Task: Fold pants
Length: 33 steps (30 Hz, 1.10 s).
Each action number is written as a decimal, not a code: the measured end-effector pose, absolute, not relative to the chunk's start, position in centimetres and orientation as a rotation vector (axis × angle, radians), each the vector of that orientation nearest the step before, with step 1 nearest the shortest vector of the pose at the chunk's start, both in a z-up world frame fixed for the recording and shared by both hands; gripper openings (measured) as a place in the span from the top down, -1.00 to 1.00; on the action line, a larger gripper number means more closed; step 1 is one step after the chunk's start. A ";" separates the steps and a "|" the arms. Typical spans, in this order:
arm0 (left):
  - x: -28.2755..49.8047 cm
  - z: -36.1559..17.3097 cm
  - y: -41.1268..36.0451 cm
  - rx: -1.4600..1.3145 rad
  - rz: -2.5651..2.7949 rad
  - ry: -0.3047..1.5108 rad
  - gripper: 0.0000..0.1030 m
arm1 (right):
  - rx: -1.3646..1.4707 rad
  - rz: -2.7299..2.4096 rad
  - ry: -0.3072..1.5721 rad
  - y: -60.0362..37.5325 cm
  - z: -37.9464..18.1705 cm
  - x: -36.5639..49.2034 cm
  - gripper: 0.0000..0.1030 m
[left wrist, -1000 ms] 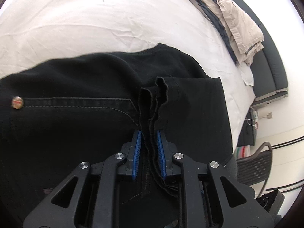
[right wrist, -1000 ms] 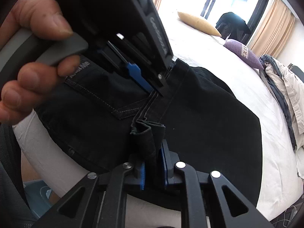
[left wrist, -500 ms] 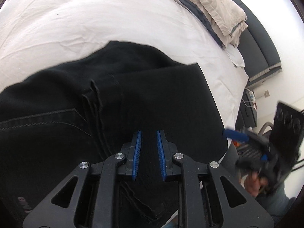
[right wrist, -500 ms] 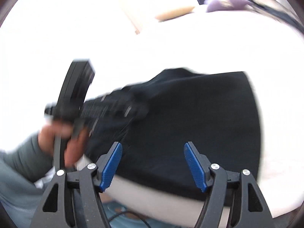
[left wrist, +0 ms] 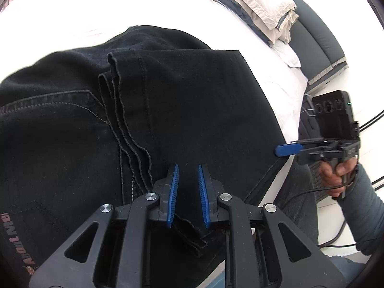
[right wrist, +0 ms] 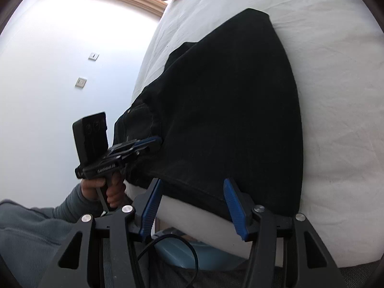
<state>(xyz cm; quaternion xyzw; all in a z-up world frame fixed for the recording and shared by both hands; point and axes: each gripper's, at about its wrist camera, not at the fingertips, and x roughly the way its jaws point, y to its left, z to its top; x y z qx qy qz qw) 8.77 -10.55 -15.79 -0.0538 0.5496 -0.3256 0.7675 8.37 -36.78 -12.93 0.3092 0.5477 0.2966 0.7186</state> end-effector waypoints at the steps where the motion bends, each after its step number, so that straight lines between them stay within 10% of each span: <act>1: 8.3 -15.3 -10.7 -0.093 -0.698 1.183 0.68 | 0.680 0.673 1.192 -37.2 -12.6 8.3 -0.11; 16: 7.7 -16.6 -14.9 -0.054 -0.729 1.185 0.68 | 0.971 0.678 1.060 -39.6 -16.8 24.7 -0.12; 33: 7.6 -16.6 -12.3 -0.100 -0.712 1.186 0.68 | 0.837 0.732 1.250 -37.0 -15.1 8.7 -0.14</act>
